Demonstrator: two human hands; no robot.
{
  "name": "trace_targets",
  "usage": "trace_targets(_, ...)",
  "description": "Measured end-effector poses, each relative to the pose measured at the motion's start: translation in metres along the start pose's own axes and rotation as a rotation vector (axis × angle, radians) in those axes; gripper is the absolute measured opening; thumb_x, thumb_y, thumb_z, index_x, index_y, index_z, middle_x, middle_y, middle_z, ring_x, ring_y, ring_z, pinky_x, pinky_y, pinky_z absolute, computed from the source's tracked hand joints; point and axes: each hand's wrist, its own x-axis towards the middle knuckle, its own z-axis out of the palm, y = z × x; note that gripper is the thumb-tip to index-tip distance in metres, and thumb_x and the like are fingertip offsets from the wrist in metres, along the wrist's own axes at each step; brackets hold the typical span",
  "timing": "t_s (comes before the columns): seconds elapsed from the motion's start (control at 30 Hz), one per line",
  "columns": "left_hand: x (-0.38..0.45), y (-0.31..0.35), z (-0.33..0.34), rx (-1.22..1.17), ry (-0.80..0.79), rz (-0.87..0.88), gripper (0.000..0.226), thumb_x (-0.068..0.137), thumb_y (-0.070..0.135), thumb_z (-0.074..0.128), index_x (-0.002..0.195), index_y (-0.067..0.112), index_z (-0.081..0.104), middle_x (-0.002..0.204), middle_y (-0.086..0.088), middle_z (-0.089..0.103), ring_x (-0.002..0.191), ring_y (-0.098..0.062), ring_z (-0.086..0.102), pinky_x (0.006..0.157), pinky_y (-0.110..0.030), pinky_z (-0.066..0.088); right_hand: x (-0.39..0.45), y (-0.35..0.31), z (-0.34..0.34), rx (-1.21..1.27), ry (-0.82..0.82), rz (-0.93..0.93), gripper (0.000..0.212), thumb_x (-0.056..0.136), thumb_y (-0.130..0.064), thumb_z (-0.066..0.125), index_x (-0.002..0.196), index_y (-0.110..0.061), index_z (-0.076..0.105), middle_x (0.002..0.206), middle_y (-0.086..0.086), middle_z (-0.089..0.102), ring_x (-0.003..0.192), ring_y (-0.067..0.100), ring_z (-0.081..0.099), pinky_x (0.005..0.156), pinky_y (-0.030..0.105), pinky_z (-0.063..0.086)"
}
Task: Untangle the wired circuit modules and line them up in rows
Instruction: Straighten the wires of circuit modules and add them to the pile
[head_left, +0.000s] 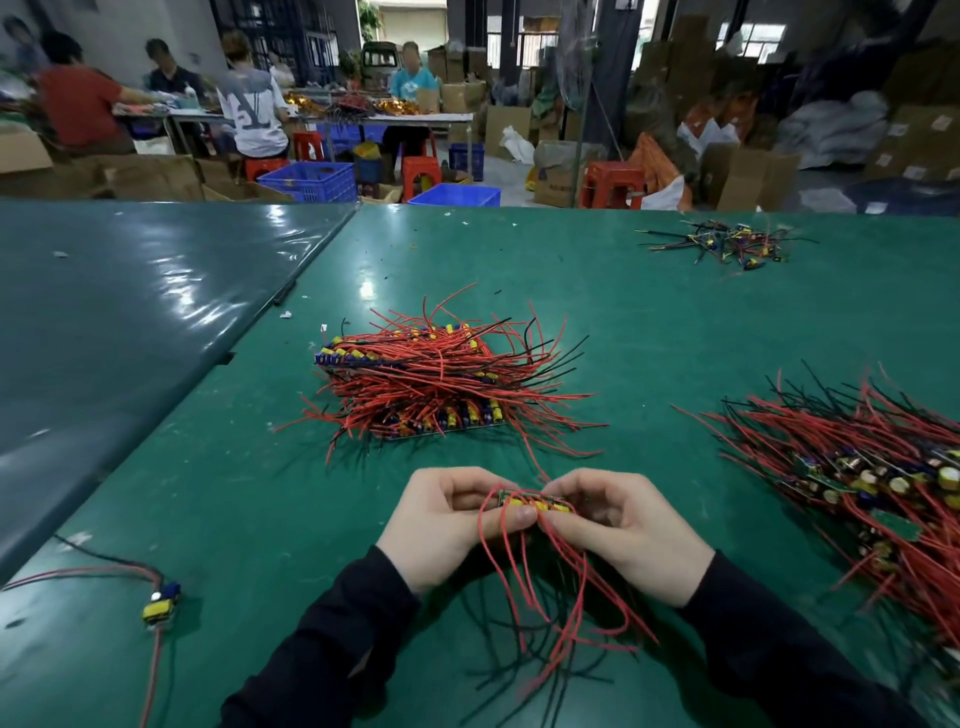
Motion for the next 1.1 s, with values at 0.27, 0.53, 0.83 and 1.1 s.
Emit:
trace_targets(0.27,-0.001,0.003,-0.006,0.101,-0.04,0.081,0.018,0.051,0.02,0.08,0.065,0.009,0.074,0.066,-0.008,0.069,0.062,-0.015,0.058,0.06,-0.022,0.049,-0.003,-0.001,-0.002,-0.021,-0.011,-0.031,0.007,0.084,-0.009,0.068,0.086,-0.015,0.066,0.082,-0.001,0.067,0.077,0.008,0.058,0.076,0.029,0.047)
trace_targets(0.53,-0.001,0.003,-0.009,0.052,-0.132,0.063,0.014,0.057,0.01,0.076,0.068,0.004,0.073,0.064,-0.01,0.067,0.054,-0.013,0.059,0.056,-0.02,0.051,-0.006,-0.014,-0.004,0.059,-0.135,-0.052,0.023,0.077,-0.023,0.062,0.091,-0.005,0.064,0.081,0.002,0.06,0.076,0.007,0.052,0.071,0.02,0.043)
trace_targets(0.83,-0.003,0.005,-0.007,0.007,-0.169,-0.008,0.01,0.056,0.01,0.074,0.064,0.005,0.072,0.06,-0.011,0.064,0.048,-0.012,0.057,0.052,-0.017,0.049,-0.008,-0.016,-0.006,0.113,-0.181,-0.022,0.025,0.078,-0.021,0.06,0.093,-0.002,0.063,0.086,0.008,0.06,0.079,0.015,0.051,0.074,0.022,0.042)
trace_targets(1.1,-0.004,0.01,-0.009,-0.12,-0.253,-0.019,0.009,0.065,-0.001,0.069,0.067,0.006,0.074,0.06,-0.007,0.067,0.05,-0.013,0.064,0.053,-0.018,0.052,-0.008,-0.02,-0.012,0.254,-0.198,-0.016,0.013,0.08,-0.013,0.066,0.091,-0.006,0.067,0.083,-0.003,0.068,0.076,0.006,0.058,0.073,0.015,0.046)
